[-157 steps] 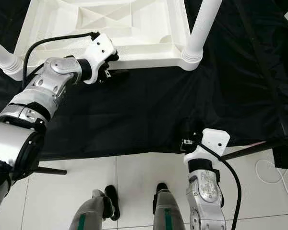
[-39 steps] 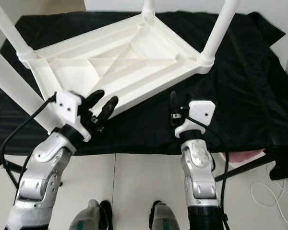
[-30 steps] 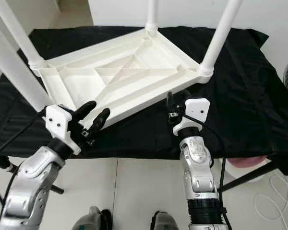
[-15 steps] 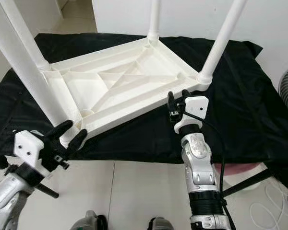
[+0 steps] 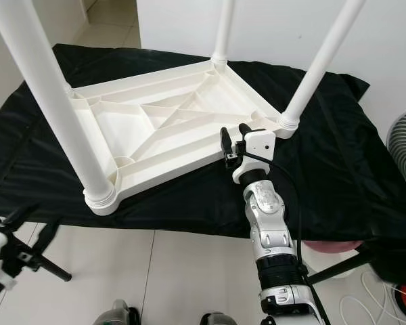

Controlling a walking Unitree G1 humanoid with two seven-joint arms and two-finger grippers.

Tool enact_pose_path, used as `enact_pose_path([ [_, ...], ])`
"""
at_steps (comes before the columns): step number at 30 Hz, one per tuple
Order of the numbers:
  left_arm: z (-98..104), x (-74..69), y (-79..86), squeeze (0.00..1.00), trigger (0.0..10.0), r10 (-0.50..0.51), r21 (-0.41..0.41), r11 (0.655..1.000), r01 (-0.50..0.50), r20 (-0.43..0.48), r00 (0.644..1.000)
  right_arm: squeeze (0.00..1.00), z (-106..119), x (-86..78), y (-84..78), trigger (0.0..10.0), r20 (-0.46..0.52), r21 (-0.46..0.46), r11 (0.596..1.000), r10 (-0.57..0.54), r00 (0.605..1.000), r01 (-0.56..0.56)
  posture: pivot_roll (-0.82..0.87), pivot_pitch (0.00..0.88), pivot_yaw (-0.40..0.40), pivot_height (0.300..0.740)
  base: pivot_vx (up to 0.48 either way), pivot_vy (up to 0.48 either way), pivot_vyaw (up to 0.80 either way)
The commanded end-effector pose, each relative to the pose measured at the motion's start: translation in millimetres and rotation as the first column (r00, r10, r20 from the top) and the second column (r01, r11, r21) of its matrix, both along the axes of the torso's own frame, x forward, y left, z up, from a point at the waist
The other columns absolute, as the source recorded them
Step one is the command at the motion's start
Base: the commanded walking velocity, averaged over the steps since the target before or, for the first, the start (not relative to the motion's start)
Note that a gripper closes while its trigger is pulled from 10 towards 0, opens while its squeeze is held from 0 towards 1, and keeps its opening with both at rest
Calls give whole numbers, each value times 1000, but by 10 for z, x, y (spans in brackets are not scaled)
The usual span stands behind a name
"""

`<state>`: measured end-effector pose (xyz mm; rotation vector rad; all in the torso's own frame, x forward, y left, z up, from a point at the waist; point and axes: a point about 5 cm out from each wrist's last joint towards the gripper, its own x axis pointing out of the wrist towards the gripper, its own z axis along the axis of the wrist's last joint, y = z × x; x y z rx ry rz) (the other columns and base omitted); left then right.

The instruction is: Building children table

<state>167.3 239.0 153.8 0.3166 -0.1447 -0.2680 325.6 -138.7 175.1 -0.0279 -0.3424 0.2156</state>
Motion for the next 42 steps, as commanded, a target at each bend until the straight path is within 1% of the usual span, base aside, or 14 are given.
enact_pose_path([
  [1, -26, 56, 78, 0, 10000, 54, -39, 998, -53, 13, 998, 0, -17, 4, 11, 10000, 3, 2, 1000, 6, 1000, -6, 124, 73, -44, 740, 0, 0, 0],
  [6, -59, 110, 56, 0, 10000, 56, -63, 997, -55, 12, 998, 0, -26, -4, 17, 10000, 4, 5, 1000, 5, 1000, -5, 108, 67, -36, 740, 0, 0, 0],
  [8, -173, 257, -49, 0, 10000, 78, -145, 986, -77, 0, 997, 0, -69, -41, 24, 10000, 6, 25, 1000, -10, 1000, 10, 79, 57, -24, 740, 0, 0, 0],
  [15, -157, 571, -49, 0, 10000, 170, -304, 940, -155, 24, 985, 0, -97, -73, 41, 10000, 5, 44, 999, -22, 1000, 21, 61, 51, -18, 740, 0, 0, 0],
  [23, -82, 847, -223, 0, 10000, 182, -353, 924, -145, 74, 981, 0, -84, -72, 24, 10000, 10, 51, 998, -37, 999, 37, 31, 56, -15, 740, 0, 0, 0],
  [30, -60, 948, -351, 0, 10000, 154, -387, 916, -106, 95, 984, 0, -101, -95, 5, 10000, 5, 55, 997, -48, 999, 47, 24, 61, -10, 740, 0, 0, 0],
  [31, -41, 988, -475, 0, 10000, 106, -402, 914, -57, 101, 989, 0, -113, -102, 5, 10000, 0, 54, 997, -52, 999, 52, 23, 63, -12, 740, 0, 0, 0],
  [32, -41, 988, -475, 0, 10000, 106, -402, 914, -57, 101, 989, 0, -113, -102, 5, 10000, 0, 54, 997, -52, 999, 52, 23, 63, -12, 740, 0, 0, 0],
  [34, -7, 1037, -722, 0, 10000, 7, -400, 916, 38, 110, 994, 0, -156, -100, -1, 10000, -27, 33, 995, -88, 996, 89, 22, 65, -13, 740, 0, 0, 0],
  [35, -7, 1037, -722, 0, 10000, 7, -400, 916, 38, 110, 994, 0, -156, -100, -1, 10000, -27, 33, 995, -88, 996, 89, 22, 65, -13, 740, 0, 0, 0],
  [36, 12, 1038, -854, 0, 10000, -71, -415, 903, 112, 112, 991, 0, -188, -87, -12, 10000, -47, 23, 992, -121, 991, 123, 21, 70, -11, 740, 0, 0, 0],
  [39, 38, 1016, -1137, 0, 10000, -239, -412, 872, 265, 115, 964, 0, -249, -34, -55, 10000, -91, 17, 978, -207, 974, 210, 31, 69, 0, 740, 0, 0, 0],
  [41, 42, 1015, -1178, 0, 10000, -259, -409, 867, 284, 116, 959, 0, -253, -21, -62, 10000, -98, 18, 975, -218, 971, 221, 31, 69, 0, 740, 0, 0, 0],
  [42, 65, 993, -1290, 0, 10000, -321, -400, 850, 343, 123, 939, 0, -272, 24, -103, 10000, -123, 14, 964, -262, 957, 265, 31, 69, 0, 740, 0, 0, 0],
])
